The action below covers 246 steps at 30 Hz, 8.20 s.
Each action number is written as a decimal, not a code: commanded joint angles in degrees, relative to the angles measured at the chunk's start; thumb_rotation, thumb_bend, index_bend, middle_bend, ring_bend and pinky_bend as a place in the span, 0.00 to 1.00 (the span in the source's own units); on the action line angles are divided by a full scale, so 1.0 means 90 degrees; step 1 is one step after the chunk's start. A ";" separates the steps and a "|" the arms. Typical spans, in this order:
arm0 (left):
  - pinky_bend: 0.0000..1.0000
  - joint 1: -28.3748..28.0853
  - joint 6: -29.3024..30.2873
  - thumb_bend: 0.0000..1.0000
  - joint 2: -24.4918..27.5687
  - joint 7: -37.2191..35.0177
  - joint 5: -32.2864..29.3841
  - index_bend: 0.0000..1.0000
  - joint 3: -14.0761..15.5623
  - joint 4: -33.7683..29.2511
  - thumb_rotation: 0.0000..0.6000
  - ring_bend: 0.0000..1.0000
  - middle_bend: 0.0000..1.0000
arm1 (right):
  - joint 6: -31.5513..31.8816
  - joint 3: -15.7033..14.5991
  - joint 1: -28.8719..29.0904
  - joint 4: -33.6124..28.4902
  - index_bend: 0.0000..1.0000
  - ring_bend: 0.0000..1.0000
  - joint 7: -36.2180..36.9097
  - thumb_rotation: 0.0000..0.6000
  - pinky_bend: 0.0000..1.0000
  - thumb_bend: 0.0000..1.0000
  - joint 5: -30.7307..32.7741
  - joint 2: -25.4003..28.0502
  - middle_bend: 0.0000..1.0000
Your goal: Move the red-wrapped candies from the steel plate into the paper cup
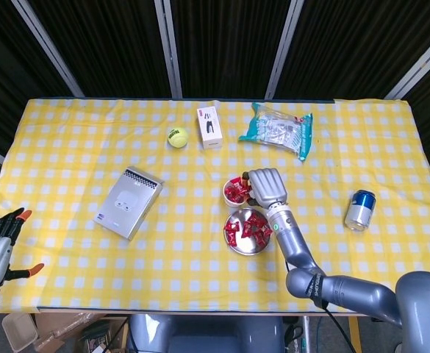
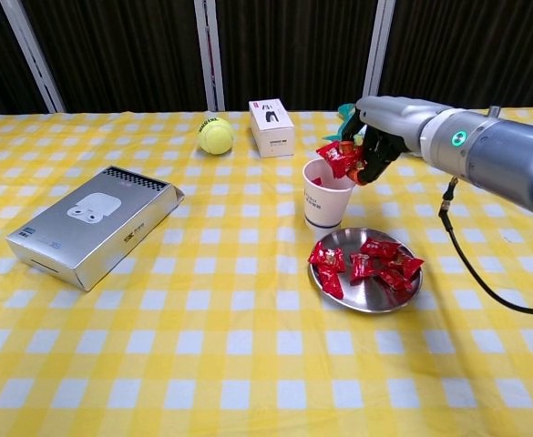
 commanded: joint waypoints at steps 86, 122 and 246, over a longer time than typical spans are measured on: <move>0.00 0.0049 0.0134 0.00 0.0001 -0.0117 0.0143 0.00 0.0032 0.0032 1.00 0.00 0.00 | 0.1094 -0.1622 -0.1210 -0.3300 0.19 0.89 -0.0516 1.00 1.00 0.47 -0.1566 0.1276 0.82; 0.00 0.0065 0.0120 0.00 0.0001 -0.0095 0.0146 0.00 0.0048 0.0058 1.00 0.00 0.00 | 0.0984 -0.1354 -0.1456 -0.1957 0.15 0.89 -0.0837 1.00 1.00 0.38 -0.0471 0.0296 0.82; 0.00 -0.0008 -0.0132 0.01 0.0127 -0.0222 -0.0120 0.00 0.0020 -0.0125 1.00 0.00 0.00 | 0.1115 -0.0379 -0.0534 -0.2459 0.34 0.92 -0.0954 1.00 1.00 0.44 -0.0410 0.0857 0.82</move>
